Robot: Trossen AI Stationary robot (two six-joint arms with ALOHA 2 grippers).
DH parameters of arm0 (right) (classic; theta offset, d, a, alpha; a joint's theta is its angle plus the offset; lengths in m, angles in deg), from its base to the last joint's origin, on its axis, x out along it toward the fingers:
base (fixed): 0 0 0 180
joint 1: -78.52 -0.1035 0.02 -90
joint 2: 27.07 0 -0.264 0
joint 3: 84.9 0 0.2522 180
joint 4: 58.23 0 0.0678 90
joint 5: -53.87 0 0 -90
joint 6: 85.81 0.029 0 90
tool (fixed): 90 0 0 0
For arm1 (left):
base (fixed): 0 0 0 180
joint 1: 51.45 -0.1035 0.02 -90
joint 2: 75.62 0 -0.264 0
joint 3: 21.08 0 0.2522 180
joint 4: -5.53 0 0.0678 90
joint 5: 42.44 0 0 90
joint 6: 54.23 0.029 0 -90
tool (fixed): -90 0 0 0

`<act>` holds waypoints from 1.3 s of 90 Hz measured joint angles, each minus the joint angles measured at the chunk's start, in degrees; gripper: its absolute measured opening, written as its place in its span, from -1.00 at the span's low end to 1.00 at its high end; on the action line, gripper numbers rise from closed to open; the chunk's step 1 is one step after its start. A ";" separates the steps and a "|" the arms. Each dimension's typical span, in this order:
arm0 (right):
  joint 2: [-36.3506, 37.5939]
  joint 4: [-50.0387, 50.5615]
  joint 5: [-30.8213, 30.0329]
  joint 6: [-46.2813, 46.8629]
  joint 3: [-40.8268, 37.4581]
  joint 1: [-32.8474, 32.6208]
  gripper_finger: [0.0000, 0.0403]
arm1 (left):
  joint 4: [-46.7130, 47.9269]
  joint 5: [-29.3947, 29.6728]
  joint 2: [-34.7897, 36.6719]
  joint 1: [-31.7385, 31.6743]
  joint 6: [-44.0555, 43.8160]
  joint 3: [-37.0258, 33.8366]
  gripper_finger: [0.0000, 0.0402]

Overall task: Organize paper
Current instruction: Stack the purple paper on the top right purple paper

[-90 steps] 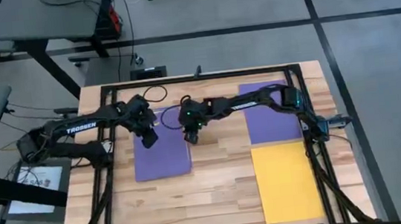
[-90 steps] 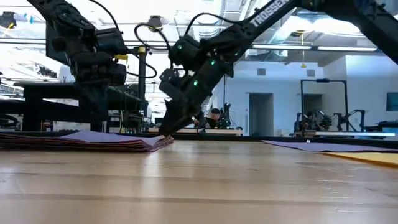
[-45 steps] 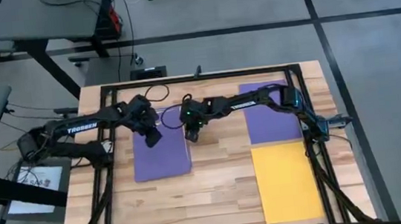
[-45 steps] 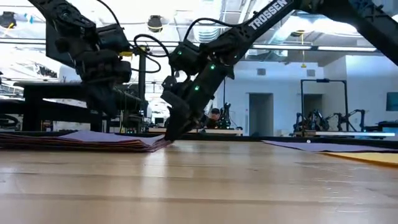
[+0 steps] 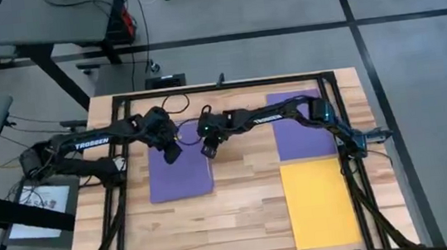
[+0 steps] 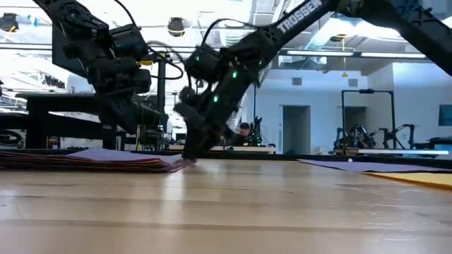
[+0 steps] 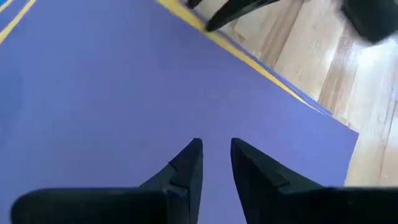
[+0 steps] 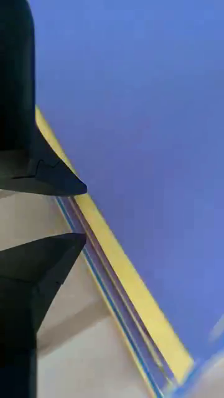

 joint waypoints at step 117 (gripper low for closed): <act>-0.70 1.26 -0.01 -0.59 0.02 1.45 -0.50 | -17.37 6.45 0.02 38.73 -24.98 -12.61 -0.67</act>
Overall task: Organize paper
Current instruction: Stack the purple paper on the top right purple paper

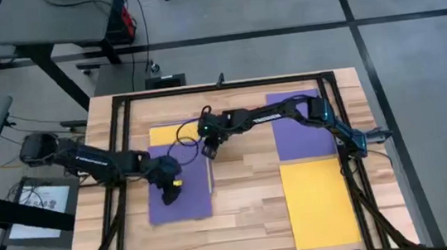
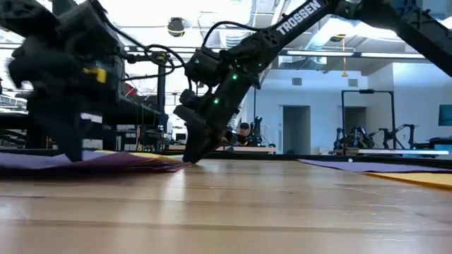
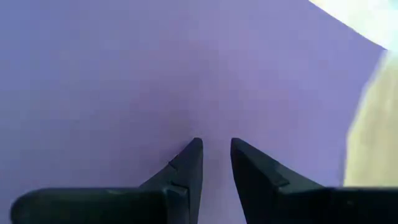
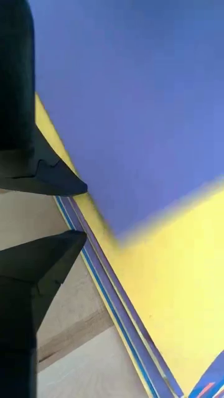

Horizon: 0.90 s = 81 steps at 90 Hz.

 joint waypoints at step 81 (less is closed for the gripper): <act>9.40 -0.53 0.77 15.35 -0.04 -10.01 -0.50 | 23.75 8.95 -4.52 -51.12 27.93 20.79 -0.67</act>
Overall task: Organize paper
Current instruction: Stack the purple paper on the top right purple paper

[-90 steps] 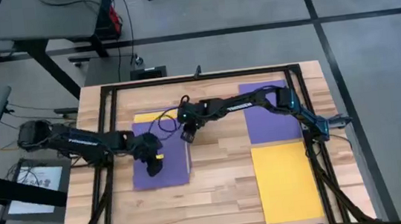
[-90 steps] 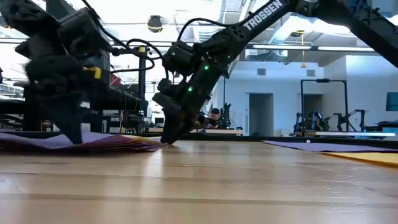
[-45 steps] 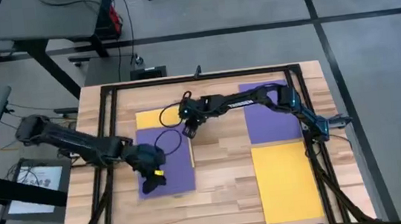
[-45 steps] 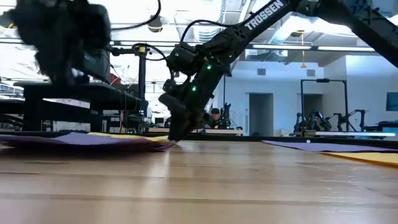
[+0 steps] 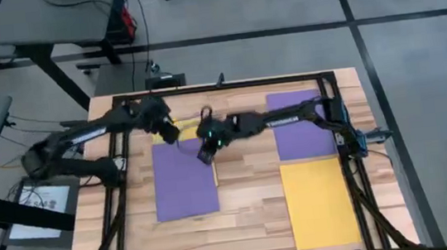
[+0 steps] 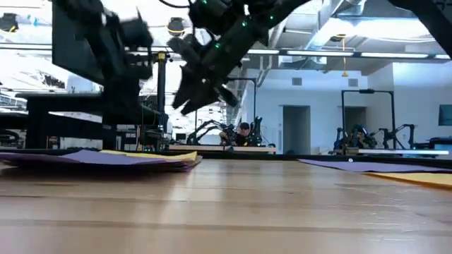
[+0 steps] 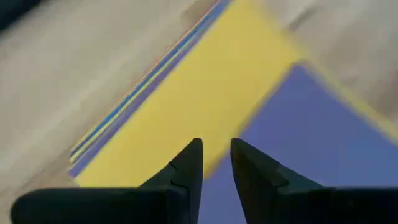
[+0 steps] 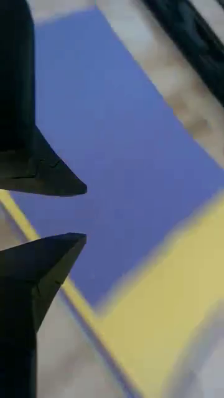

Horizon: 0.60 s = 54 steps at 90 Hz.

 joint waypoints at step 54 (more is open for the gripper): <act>-10.60 -8.86 -4.33 13.22 0.31 -8.32 -0.50 | -12.08 -11.32 -20.36 -6.38 18.65 -2.11 -0.68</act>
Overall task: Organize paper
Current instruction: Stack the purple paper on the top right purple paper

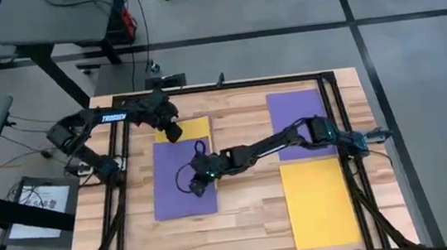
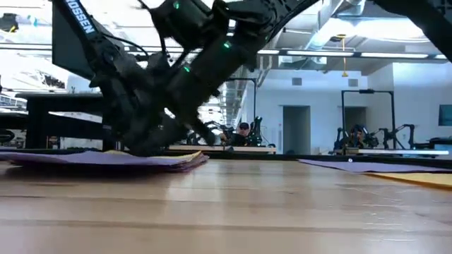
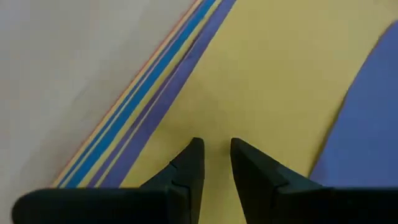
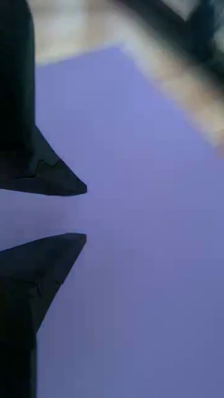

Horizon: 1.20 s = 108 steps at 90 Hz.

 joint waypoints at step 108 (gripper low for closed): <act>14.40 46.06 -4.53 -9.42 0.00 2.81 -0.50 | 10.49 2.73 17.97 1.27 -6.79 3.52 -0.67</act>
